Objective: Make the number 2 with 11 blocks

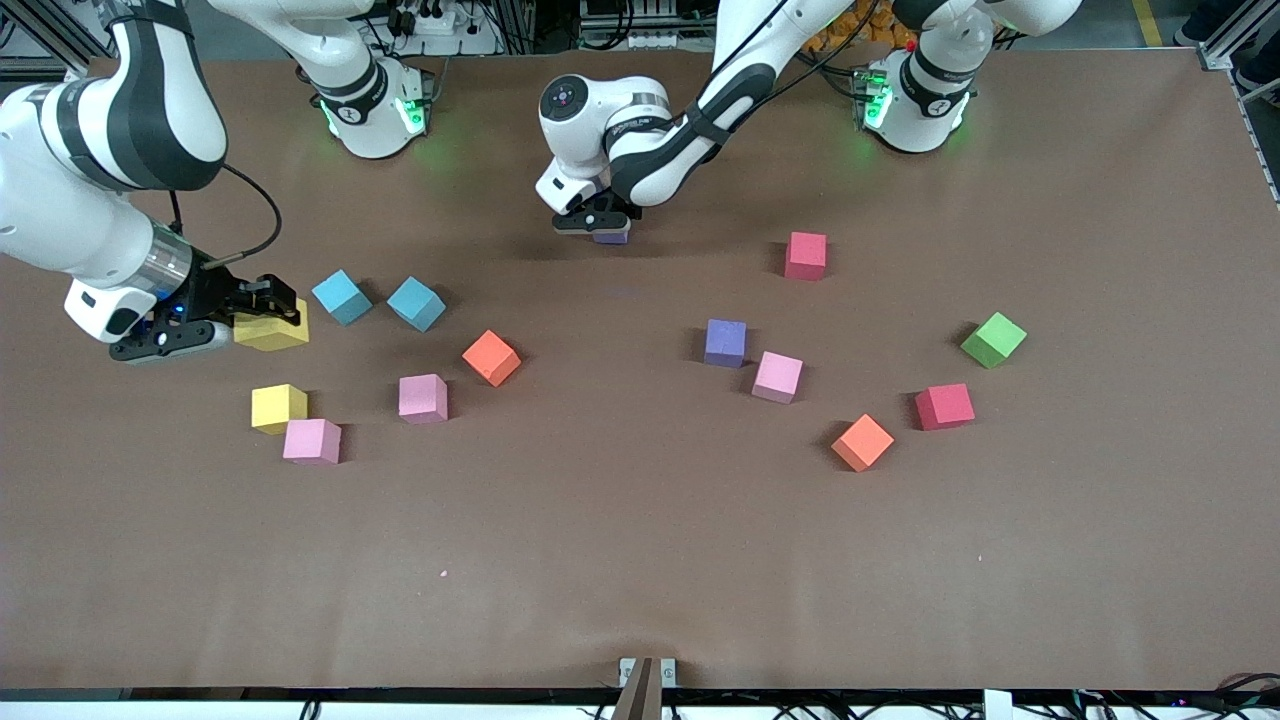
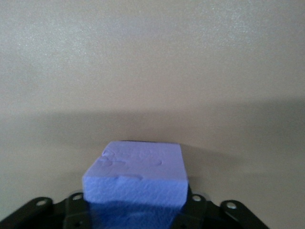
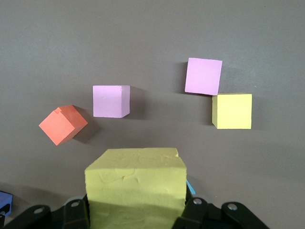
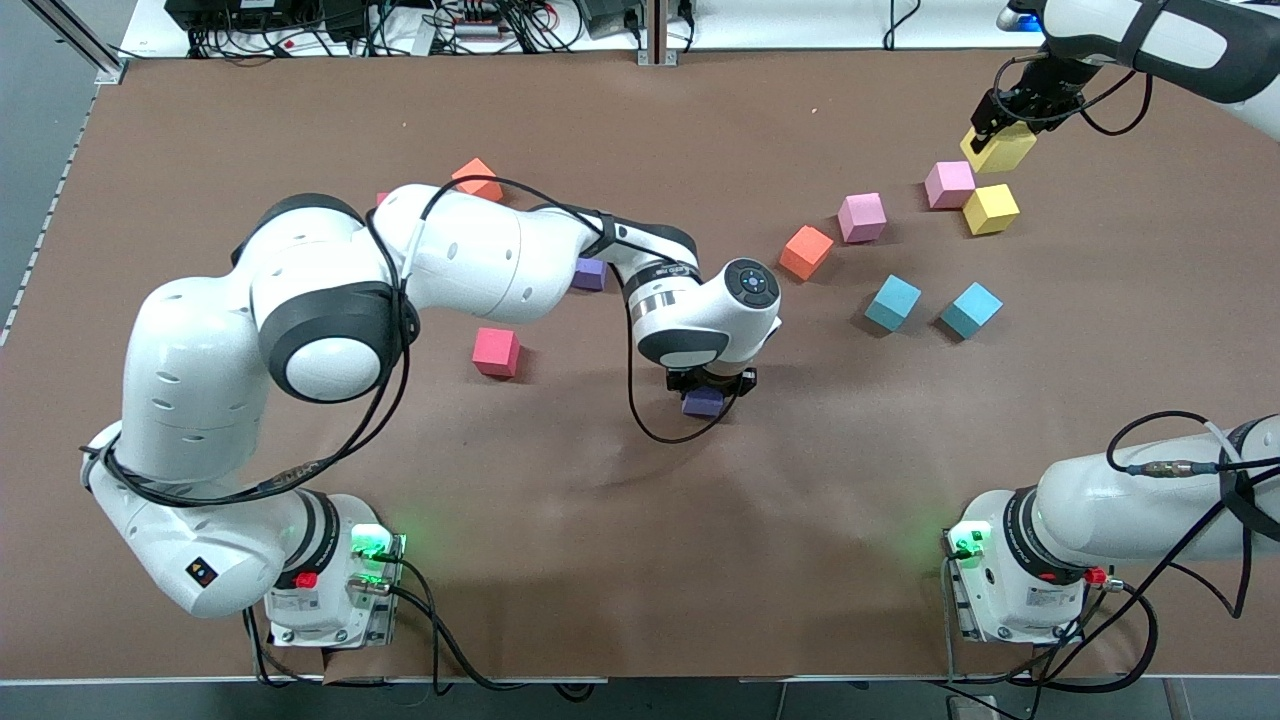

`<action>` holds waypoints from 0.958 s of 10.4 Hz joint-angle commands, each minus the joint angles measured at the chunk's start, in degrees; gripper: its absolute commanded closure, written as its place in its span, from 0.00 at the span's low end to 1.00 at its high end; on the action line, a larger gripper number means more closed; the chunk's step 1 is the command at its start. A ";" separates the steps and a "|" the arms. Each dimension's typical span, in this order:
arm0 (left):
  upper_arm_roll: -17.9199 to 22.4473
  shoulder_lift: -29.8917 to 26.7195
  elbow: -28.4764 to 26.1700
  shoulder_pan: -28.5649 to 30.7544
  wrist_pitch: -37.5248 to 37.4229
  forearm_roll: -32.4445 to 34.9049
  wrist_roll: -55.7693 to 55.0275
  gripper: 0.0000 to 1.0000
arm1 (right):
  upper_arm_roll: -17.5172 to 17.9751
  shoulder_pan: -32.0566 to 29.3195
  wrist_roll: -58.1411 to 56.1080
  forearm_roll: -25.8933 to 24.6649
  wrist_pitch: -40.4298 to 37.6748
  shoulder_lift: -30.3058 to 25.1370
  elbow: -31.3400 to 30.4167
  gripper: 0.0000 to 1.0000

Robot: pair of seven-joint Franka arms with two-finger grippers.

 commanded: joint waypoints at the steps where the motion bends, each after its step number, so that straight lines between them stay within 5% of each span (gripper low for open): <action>1: -0.35 -0.05 0.67 0.05 -0.89 0.61 0.07 0.00 | 0.16 0.05 0.92 0.04 0.42 -0.40 -0.81 0.52; 7: -0.62 -10.50 0.50 6.80 -10.90 -3.43 0.32 0.00 | 0.34 3.21 -3.62 -3.38 0.42 -0.92 -1.07 0.53; 10: -0.62 -10.16 0.50 16.10 -10.30 -2.47 6.43 0.00 | 0.25 3.65 -22.30 -2.95 0.69 -2.50 -3.26 0.52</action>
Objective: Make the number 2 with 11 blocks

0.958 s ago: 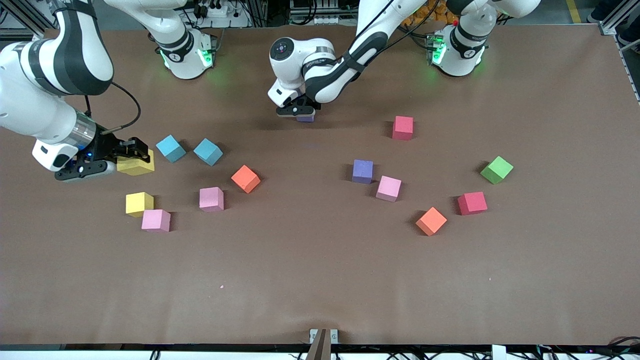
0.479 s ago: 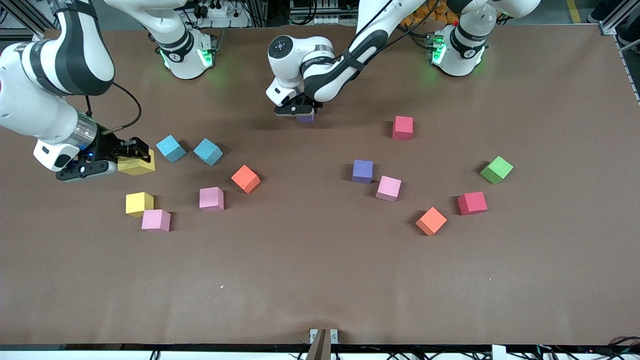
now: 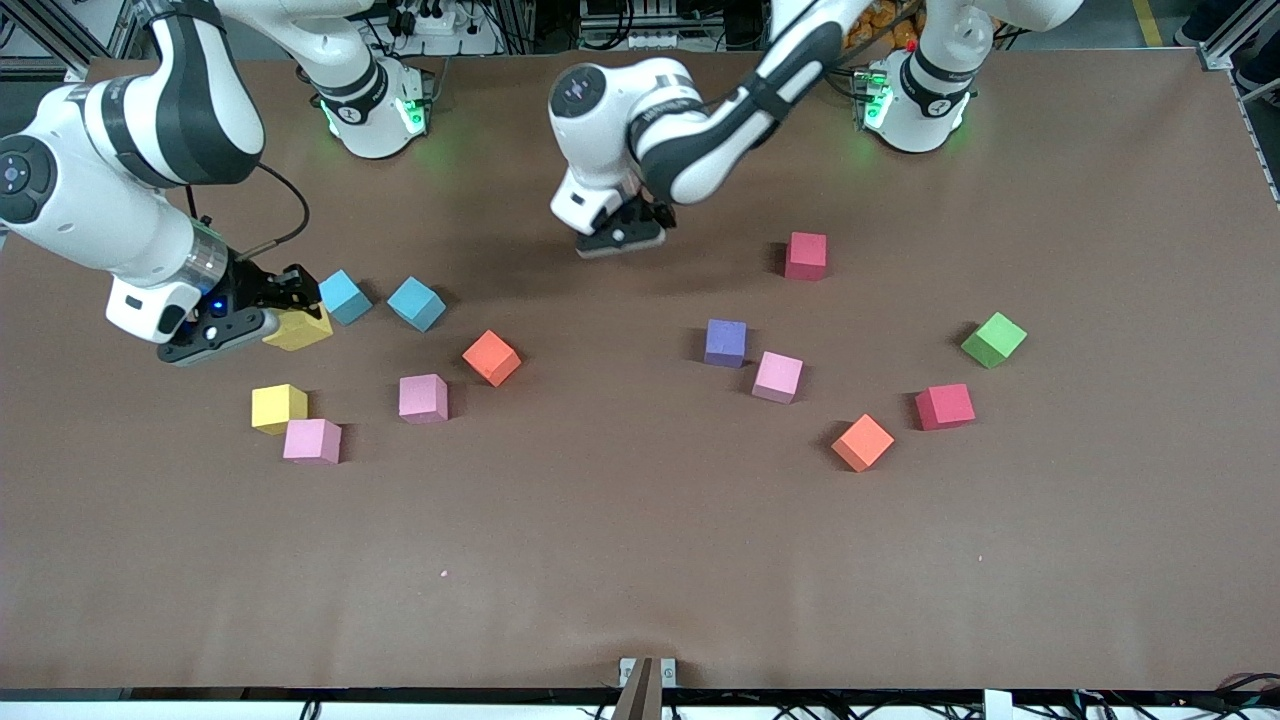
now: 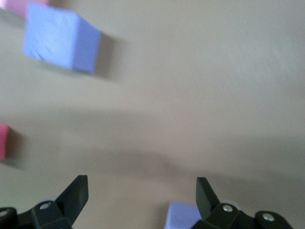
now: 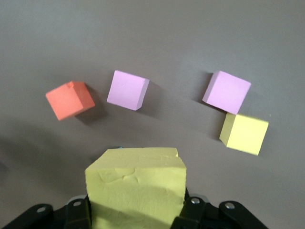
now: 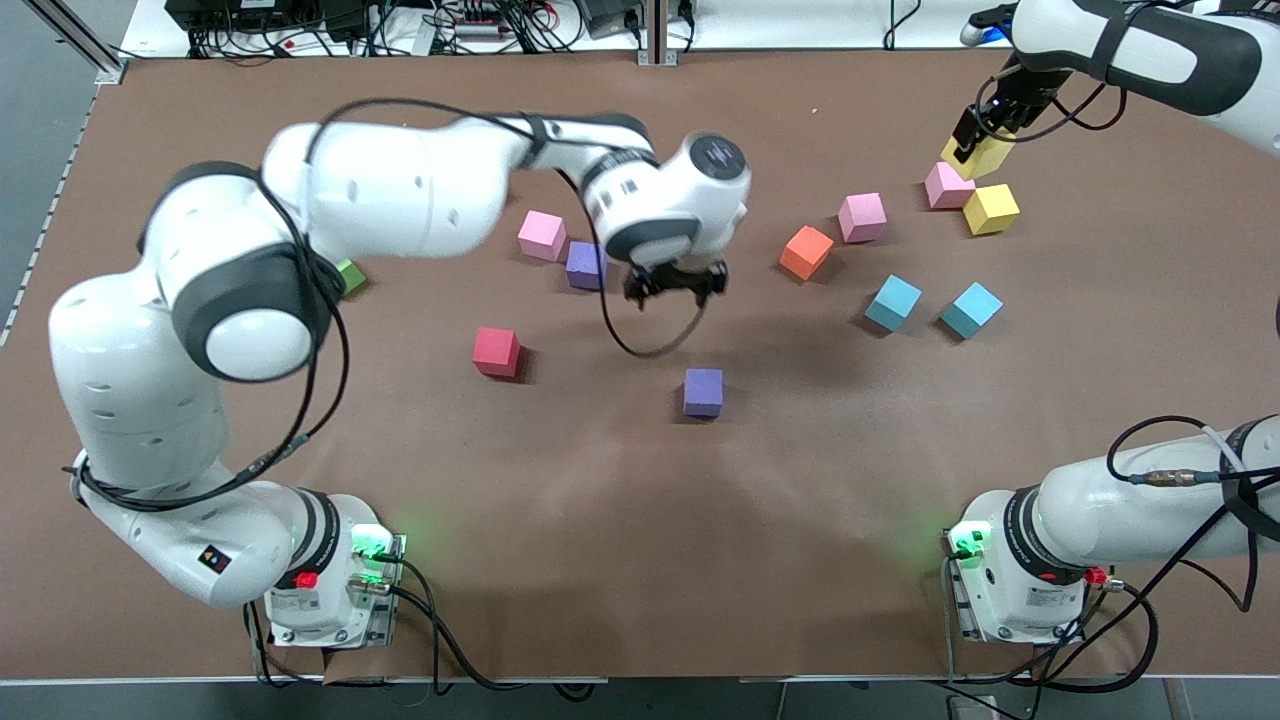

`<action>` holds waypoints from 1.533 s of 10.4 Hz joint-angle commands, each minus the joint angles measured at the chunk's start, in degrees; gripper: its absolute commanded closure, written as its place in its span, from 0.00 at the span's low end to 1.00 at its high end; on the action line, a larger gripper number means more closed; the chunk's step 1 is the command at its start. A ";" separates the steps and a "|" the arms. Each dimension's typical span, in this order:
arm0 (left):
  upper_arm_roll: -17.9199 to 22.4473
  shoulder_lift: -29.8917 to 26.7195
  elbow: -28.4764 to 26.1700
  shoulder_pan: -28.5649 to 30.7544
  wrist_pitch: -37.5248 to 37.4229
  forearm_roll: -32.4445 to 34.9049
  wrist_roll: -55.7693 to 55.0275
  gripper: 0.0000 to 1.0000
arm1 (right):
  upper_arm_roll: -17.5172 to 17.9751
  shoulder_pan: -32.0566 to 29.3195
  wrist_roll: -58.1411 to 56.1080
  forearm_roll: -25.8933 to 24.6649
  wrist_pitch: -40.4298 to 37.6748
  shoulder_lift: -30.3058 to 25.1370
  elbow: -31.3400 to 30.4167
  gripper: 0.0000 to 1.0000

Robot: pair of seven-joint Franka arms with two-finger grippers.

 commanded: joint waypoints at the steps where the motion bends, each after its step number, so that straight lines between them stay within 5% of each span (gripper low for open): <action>1: -0.54 0.53 -2.06 7.12 1.77 -0.70 9.67 0.00 | -0.13 0.26 -12.09 -0.35 0.34 -3.13 -3.67 0.52; 8: -0.45 3.08 -6.02 16.64 14.18 0.44 31.77 0.00 | -0.13 10.18 -12.57 -0.79 6.83 -2.61 -8.25 0.52; 11: -0.37 2.91 -8.04 17.44 14.18 0.62 34.16 0.00 | -0.13 19.12 -12.40 -0.88 15.06 -9.18 -20.86 0.52; 14: -0.36 2.91 -9.36 18.23 14.18 0.62 33.90 0.00 | -0.13 29.06 -8.62 -1.84 17.46 -9.03 -25.64 0.53; 16: -0.45 1.86 -8.84 19.37 14.00 0.53 33.11 0.00 | -0.05 34.16 -11.50 -6.74 27.17 -8.94 -31.60 0.54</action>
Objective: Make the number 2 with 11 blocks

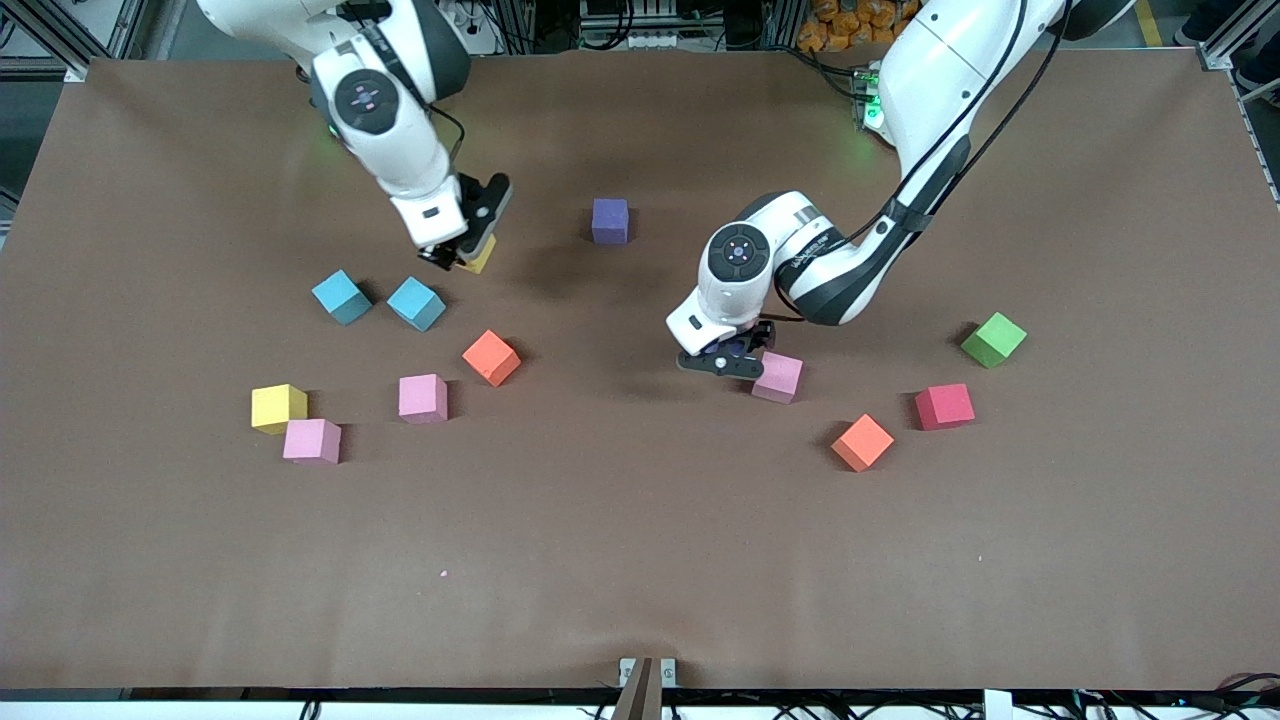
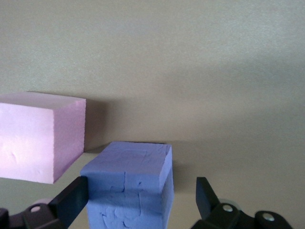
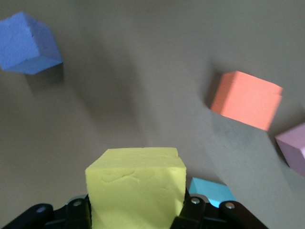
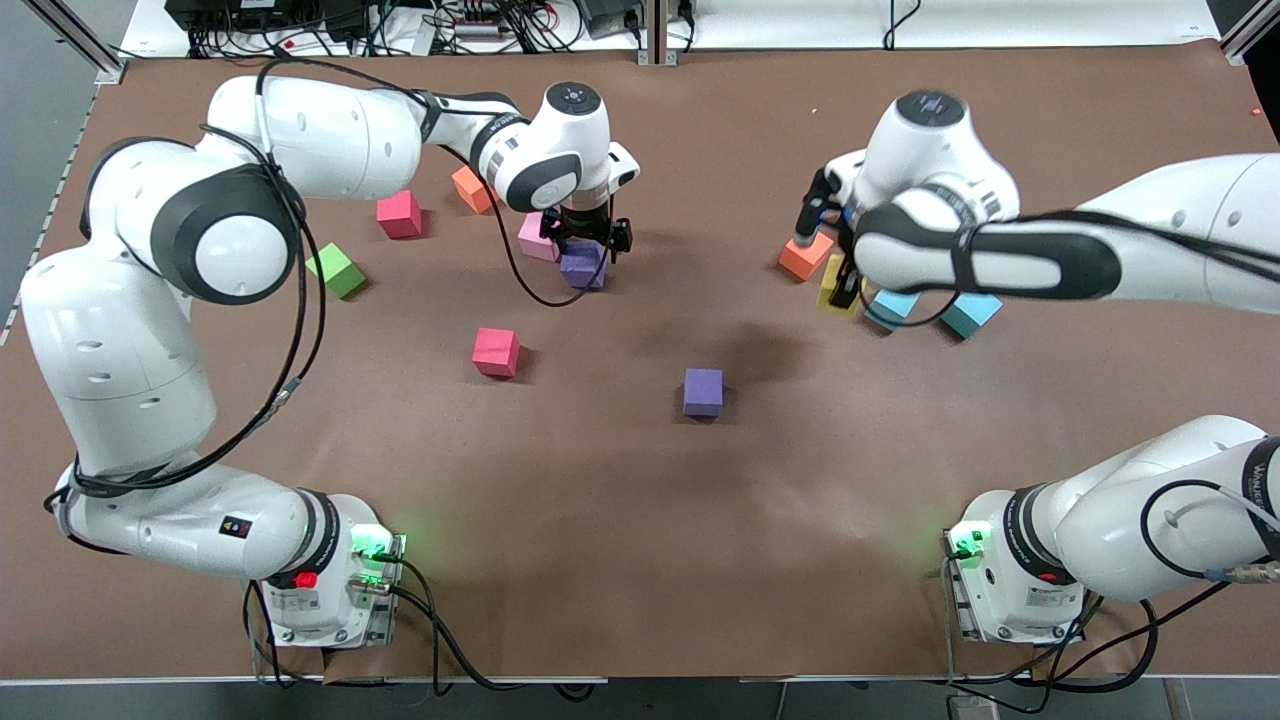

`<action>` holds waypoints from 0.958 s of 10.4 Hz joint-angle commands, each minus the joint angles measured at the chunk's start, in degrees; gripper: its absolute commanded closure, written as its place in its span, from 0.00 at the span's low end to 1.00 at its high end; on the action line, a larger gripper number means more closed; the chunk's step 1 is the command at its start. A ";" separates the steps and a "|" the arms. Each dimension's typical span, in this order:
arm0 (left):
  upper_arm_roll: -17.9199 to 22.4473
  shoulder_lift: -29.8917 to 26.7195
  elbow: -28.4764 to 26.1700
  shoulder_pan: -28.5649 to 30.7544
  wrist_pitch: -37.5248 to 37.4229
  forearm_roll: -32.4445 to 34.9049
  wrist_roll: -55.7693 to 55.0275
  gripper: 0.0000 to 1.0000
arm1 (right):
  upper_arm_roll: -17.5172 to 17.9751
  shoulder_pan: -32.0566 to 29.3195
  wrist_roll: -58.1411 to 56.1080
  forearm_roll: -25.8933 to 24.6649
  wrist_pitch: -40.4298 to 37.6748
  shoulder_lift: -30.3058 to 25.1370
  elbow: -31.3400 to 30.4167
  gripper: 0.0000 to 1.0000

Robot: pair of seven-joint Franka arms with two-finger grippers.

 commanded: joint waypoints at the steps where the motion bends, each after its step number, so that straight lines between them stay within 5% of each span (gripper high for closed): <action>1: -0.60 -2.49 -0.97 1.18 0.61 0.27 -0.78 0.00 | -0.42 5.73 -2.54 -2.92 11.64 -1.00 -7.81 0.54; 6: -0.51 -2.32 -0.70 0.04 0.61 0.53 -3.33 0.00 | -0.33 16.02 -4.05 -2.92 22.59 8.39 -8.19 0.57; 10: -0.51 0.40 -0.61 0.13 1.04 2.73 -2.36 0.00 | 0.37 18.41 -3.17 -2.57 26.73 13.85 -6.97 0.59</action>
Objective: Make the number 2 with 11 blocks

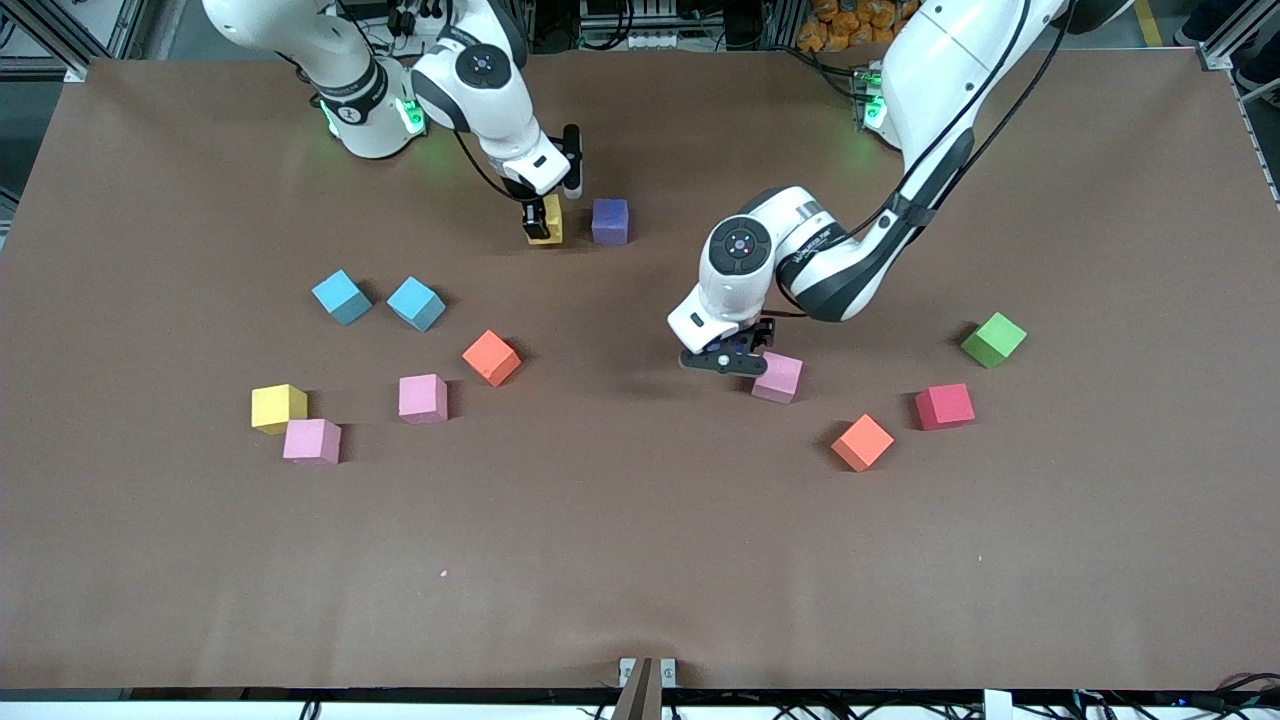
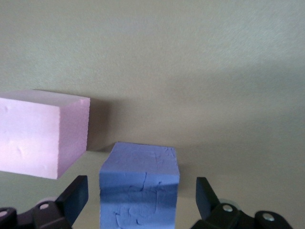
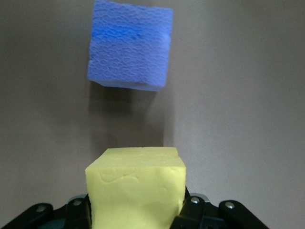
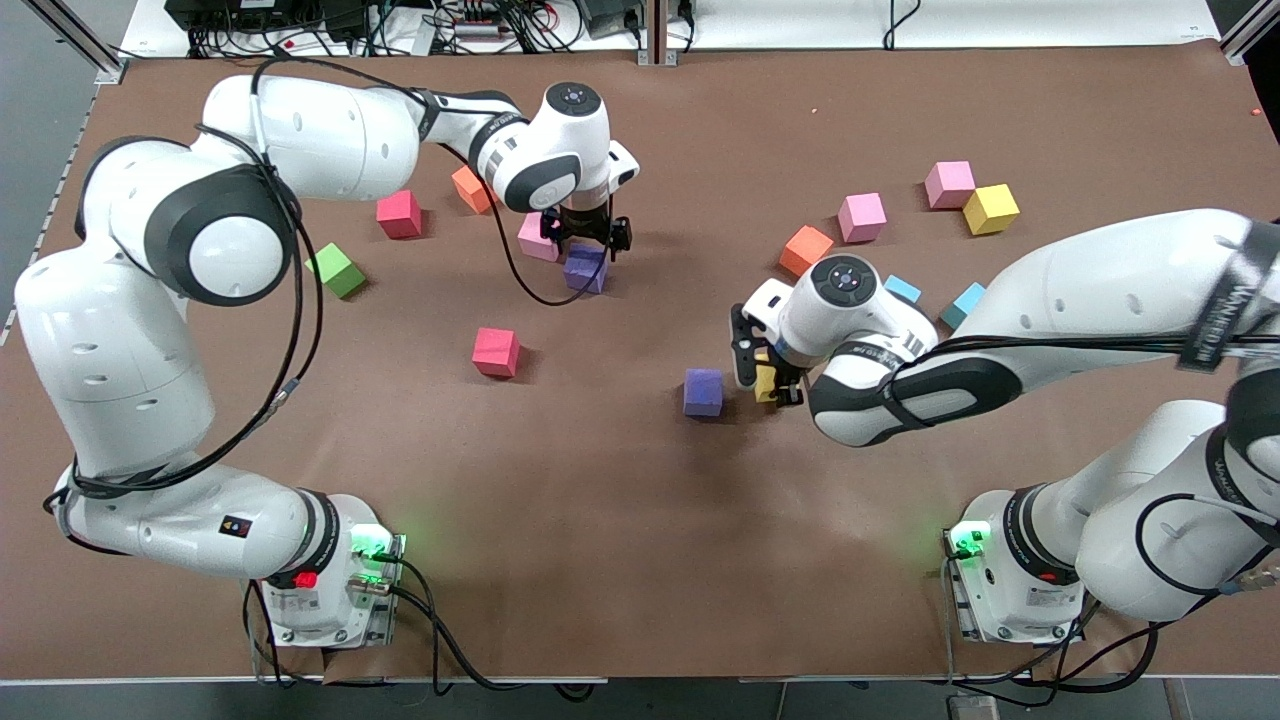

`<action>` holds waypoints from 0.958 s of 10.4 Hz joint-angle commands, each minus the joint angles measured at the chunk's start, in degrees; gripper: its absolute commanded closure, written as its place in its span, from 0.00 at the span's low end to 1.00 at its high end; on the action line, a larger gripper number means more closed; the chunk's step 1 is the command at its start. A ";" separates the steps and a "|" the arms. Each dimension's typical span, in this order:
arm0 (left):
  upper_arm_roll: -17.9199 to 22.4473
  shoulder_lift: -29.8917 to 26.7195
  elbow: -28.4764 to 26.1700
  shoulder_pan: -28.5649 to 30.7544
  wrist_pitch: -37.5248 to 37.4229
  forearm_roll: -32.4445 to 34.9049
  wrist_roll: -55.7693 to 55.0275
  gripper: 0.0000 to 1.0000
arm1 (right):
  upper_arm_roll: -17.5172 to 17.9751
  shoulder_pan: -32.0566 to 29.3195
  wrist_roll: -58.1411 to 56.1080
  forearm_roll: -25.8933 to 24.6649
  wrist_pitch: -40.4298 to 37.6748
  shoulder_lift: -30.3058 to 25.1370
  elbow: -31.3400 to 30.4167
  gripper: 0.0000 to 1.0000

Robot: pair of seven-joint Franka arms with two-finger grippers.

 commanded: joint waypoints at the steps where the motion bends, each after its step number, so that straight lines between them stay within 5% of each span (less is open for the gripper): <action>1: -0.15 0.72 0.07 0.54 1.14 1.54 0.11 0.00 | 0.14 1.06 1.54 0.03 1.10 2.70 1.68 0.59; 6: -0.06 2.66 0.25 0.63 2.90 1.54 0.38 0.02 | 1.64 1.59 12.86 0.30 1.36 4.47 3.09 0.60; 8: -0.06 2.66 0.25 0.80 2.90 1.54 0.38 0.62 | 1.82 1.68 13.86 0.30 1.37 4.55 3.97 0.60; 9: -0.06 2.48 0.25 1.15 2.90 1.45 0.29 0.78 | 1.82 1.59 13.95 0.30 1.36 4.64 3.97 0.60; 10: -0.06 2.22 0.25 1.59 2.90 1.11 -0.23 0.84 | 1.82 1.59 13.86 0.21 1.36 4.64 4.14 0.60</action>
